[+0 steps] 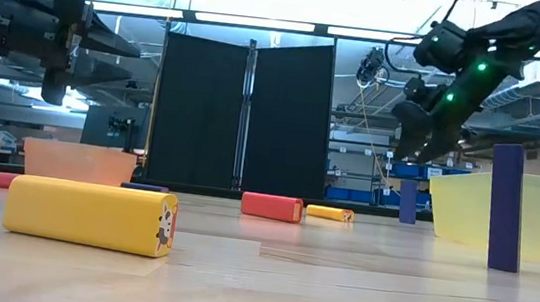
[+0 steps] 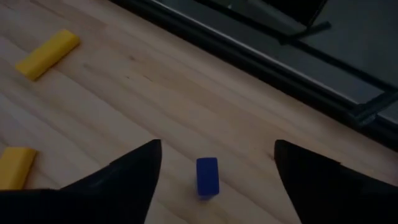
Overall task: Sort blocks
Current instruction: Put the top right purple block into the transparent bin
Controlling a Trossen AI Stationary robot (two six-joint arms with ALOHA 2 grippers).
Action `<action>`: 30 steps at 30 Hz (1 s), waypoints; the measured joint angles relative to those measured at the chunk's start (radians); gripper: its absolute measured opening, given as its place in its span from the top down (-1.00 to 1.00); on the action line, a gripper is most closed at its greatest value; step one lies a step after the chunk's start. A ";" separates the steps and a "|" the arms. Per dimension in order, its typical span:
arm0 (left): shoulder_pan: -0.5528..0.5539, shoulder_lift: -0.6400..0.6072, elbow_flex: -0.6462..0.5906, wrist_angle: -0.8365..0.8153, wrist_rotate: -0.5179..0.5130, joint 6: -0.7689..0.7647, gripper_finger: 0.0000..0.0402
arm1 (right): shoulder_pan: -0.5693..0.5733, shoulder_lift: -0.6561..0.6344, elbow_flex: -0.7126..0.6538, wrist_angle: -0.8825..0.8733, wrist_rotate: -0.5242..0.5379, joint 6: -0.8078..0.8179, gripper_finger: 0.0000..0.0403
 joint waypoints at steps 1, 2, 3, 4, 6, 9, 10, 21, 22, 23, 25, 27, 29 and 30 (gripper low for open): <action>0.000 0.000 0.000 0.000 0.000 0.000 -0.03 | -0.003 0.010 0.008 -0.014 -0.001 0.011 -0.67; 0.000 0.000 0.000 0.000 0.000 0.000 -0.03 | -0.006 0.023 0.017 -0.030 -0.001 0.021 -0.69; 0.000 0.000 0.000 0.000 0.001 0.000 -0.03 | -0.009 0.036 0.023 -0.041 -0.002 0.029 -0.70; 0.000 0.000 0.000 0.000 0.003 0.000 -0.03 | -0.011 0.049 0.030 -0.050 -0.002 0.036 -0.71; 0.000 0.000 0.000 0.000 0.003 0.000 -0.03 | -0.015 0.075 0.040 -0.062 -0.002 0.042 -0.72; 0.000 0.000 0.000 0.000 0.009 0.000 -0.03 | -0.015 0.108 0.053 -0.064 -0.004 0.042 -0.70; 0.000 0.000 0.000 0.000 0.013 -0.001 -0.03 | -0.015 0.116 0.056 -0.063 -0.010 0.042 -0.69; 0.000 0.000 0.000 0.000 0.018 -0.014 -0.03 | -0.013 0.191 0.059 -0.066 -0.047 0.017 -0.53; 0.000 0.000 0.000 -0.001 0.018 -0.014 -0.03 | -0.013 0.199 0.059 -0.066 -0.047 0.012 -0.51; 0.000 0.000 0.000 -0.001 0.018 -0.014 -0.03 | -0.012 0.205 0.059 -0.066 -0.050 0.011 -0.49; 0.000 0.000 0.000 -0.003 0.018 -0.014 -0.03 | -0.012 0.220 0.059 -0.067 -0.053 0.010 -0.45; 0.000 0.000 0.000 -0.006 0.018 -0.014 -0.03 | -0.012 0.235 0.059 -0.065 -0.055 0.009 -0.40; 0.000 0.000 0.000 -0.007 0.018 -0.013 -0.03 | -0.012 0.248 0.059 -0.062 -0.055 0.008 -0.35; 0.000 0.000 0.000 -0.007 0.018 -0.013 -0.03 | -0.012 0.253 0.059 -0.061 -0.055 0.008 -0.32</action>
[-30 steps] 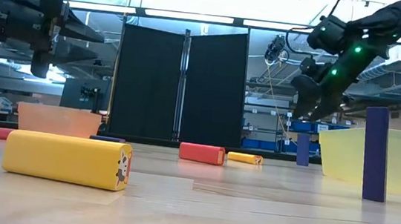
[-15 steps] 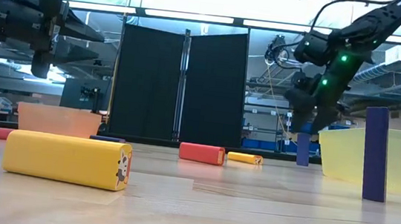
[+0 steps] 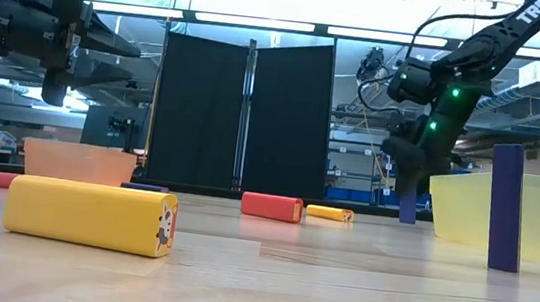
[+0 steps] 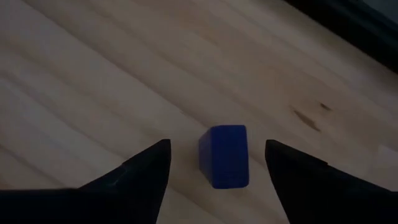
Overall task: Sort blocks
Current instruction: Put the top right purple block into the transparent bin
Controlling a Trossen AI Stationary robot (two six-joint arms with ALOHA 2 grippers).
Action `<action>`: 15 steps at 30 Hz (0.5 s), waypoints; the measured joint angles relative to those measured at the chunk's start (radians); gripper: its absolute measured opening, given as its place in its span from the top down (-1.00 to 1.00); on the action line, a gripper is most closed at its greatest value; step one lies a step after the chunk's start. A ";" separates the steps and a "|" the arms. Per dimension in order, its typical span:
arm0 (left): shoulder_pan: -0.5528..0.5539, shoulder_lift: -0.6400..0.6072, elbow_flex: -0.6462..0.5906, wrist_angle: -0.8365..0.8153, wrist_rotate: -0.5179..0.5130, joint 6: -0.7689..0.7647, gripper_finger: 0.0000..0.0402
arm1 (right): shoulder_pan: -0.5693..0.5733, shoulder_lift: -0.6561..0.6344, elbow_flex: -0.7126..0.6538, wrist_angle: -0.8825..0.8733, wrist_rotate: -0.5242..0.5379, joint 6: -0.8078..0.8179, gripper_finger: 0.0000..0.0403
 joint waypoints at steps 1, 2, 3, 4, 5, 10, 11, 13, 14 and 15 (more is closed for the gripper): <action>0.000 0.000 0.000 -0.001 0.000 0.000 -0.03 | 0.000 0.006 0.000 0.002 0.000 0.000 -0.28; 0.000 0.000 0.000 -0.001 0.000 0.000 -0.03 | 0.000 0.012 0.000 0.004 0.000 0.000 -0.24; 0.000 0.000 0.000 -0.001 0.000 0.000 -0.03 | 0.000 0.016 0.000 0.004 0.000 0.003 -0.19; 0.000 0.000 0.000 -0.001 0.000 0.000 -0.03 | 0.000 0.022 0.000 0.004 0.001 0.005 -0.14; 0.000 0.000 0.000 -0.001 0.000 0.000 -0.03 | 0.000 0.026 0.000 0.008 0.002 0.007 -0.08; 0.000 0.000 0.000 -0.002 0.000 0.000 -0.03 | 0.000 0.036 0.000 0.022 0.005 0.010 0.27; 0.000 0.000 0.000 -0.002 0.000 0.001 -0.03 | 0.000 0.036 0.000 0.028 0.005 0.010 0.35; 0.000 0.000 0.000 -0.002 0.000 0.001 -0.03 | 0.000 0.036 0.000 0.040 0.006 0.010 0.51; 0.000 0.000 0.000 -0.003 0.000 0.001 -0.03 | 0.001 0.036 0.000 0.044 0.006 0.010 0.58; 0.000 0.000 0.000 -0.003 0.000 0.001 -0.03 | 0.001 0.036 0.000 0.051 0.006 0.011 0.64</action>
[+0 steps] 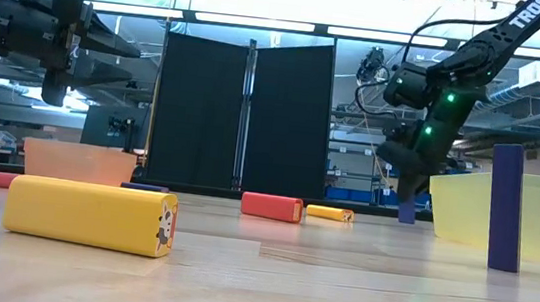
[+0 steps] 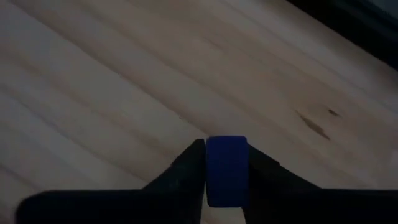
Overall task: Sort blocks
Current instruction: Put the top right purple block into the transparent bin
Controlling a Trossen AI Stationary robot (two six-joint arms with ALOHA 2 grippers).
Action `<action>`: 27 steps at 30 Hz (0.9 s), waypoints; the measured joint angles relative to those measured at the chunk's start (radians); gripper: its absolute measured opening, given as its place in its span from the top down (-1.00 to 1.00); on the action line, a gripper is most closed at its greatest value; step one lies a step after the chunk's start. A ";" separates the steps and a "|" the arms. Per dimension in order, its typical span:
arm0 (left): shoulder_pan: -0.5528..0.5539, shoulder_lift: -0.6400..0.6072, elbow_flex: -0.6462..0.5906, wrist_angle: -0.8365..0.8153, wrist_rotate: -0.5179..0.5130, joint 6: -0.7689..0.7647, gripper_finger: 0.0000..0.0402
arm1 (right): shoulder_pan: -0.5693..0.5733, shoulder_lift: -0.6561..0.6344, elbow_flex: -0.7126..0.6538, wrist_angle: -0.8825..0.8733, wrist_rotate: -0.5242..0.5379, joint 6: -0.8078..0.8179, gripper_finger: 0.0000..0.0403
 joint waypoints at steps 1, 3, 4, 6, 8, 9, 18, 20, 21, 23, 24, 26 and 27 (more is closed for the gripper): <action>0.000 0.000 0.000 0.000 0.000 0.000 -0.03 | 0.004 0.000 0.000 0.009 0.000 0.006 0.66; 0.000 0.000 0.000 0.001 0.000 -0.001 -0.03 | 0.022 -0.008 0.000 0.041 -0.010 0.022 0.66; 0.000 0.000 0.000 0.002 0.000 -0.002 -0.03 | 0.038 -0.016 0.000 0.071 -0.023 0.025 0.66; 0.000 0.000 0.000 0.003 0.000 -0.002 -0.03 | 0.079 -0.035 0.000 0.144 -0.041 0.027 0.66; 0.000 0.000 0.000 0.011 0.000 -0.003 -0.03 | 0.125 -0.053 0.000 0.225 -0.055 0.032 0.66; 0.000 0.000 0.000 0.015 0.000 -0.003 -0.03 | 0.151 -0.061 0.000 0.269 -0.057 0.037 0.66; 0.000 0.000 0.000 0.132 0.000 0.025 -0.03 | 0.381 -0.046 0.020 0.723 -0.182 0.039 0.66; 0.000 0.000 0.000 0.182 0.000 0.053 -0.03 | 0.425 -0.013 0.051 0.750 -0.182 0.037 0.66; 0.000 0.000 0.000 0.206 0.000 0.073 -0.03 | 0.447 0.007 0.068 0.759 -0.181 0.034 0.66; 0.000 0.000 0.000 0.255 0.000 0.106 -0.03 | 0.492 0.060 0.117 0.777 -0.181 0.018 0.66; 0.000 0.000 0.000 0.274 0.000 0.124 -0.03 | 0.516 0.090 0.145 0.780 -0.181 0.007 0.66; 0.000 0.000 0.000 0.307 0.003 0.149 -0.03 | 0.559 0.153 0.203 0.778 -0.183 -0.012 0.66; 0.000 0.000 0.000 0.319 0.008 0.155 -0.03 | 0.577 0.185 0.234 0.783 -0.183 -0.021 0.66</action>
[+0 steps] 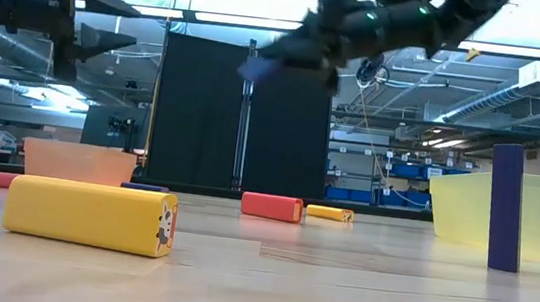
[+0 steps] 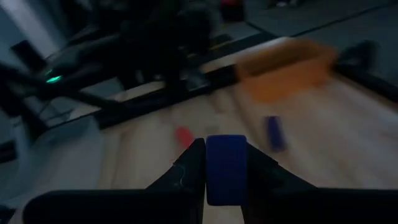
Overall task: Sort blocks
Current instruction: Put the top right purple block into the transparent bin
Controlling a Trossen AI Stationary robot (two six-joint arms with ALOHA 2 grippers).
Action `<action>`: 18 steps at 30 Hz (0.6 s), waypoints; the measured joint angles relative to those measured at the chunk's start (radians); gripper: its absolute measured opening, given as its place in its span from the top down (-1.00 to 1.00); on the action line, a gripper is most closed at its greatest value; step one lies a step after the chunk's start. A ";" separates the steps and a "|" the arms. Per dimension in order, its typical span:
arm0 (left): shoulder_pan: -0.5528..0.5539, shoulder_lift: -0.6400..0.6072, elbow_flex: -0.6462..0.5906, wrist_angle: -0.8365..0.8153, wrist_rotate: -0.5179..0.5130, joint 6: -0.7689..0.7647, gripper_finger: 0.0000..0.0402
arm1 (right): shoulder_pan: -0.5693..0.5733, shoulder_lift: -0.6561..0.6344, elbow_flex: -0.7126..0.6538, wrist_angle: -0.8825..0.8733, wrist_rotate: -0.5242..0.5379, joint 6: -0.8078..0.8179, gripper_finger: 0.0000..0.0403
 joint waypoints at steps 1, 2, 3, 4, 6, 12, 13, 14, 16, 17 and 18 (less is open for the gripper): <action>0.000 0.000 0.000 0.008 0.007 0.002 -0.03 | 0.018 0.031 0.028 0.001 0.000 -0.009 0.66; 0.000 0.000 0.000 0.011 0.017 0.002 -0.03 | 0.034 0.063 0.058 0.005 0.000 -0.016 0.66; 0.000 0.000 0.000 0.014 0.032 0.002 -0.03 | 0.047 0.090 0.089 0.013 -0.002 -0.020 0.66; 0.000 0.000 0.000 0.014 0.042 0.001 -0.03 | 0.061 0.120 0.122 0.019 -0.007 -0.027 0.66; 0.000 0.000 0.000 0.017 0.052 -0.002 -0.03 | 0.085 0.173 0.187 0.024 -0.028 -0.038 0.66; 0.000 0.000 0.000 0.022 0.071 -0.002 -0.03 | 0.147 0.311 0.362 0.023 -0.100 -0.051 0.66; 0.000 0.000 0.000 0.022 0.076 -0.002 -0.03 | 0.156 0.331 0.388 0.024 -0.107 -0.054 0.66; 0.000 0.000 0.000 0.022 0.078 -0.002 -0.03 | 0.165 0.347 0.412 0.023 -0.115 -0.056 0.66; 0.000 0.000 0.000 0.022 0.078 -0.001 -0.03 | 0.184 0.384 0.460 0.024 -0.135 -0.058 0.66; 0.000 0.000 0.000 0.022 0.078 -0.002 -0.03 | 0.194 0.402 0.483 0.023 -0.144 -0.058 0.66; 0.000 0.000 0.000 0.022 0.078 -0.003 -0.03 | 0.203 0.419 0.505 0.023 -0.154 -0.060 0.66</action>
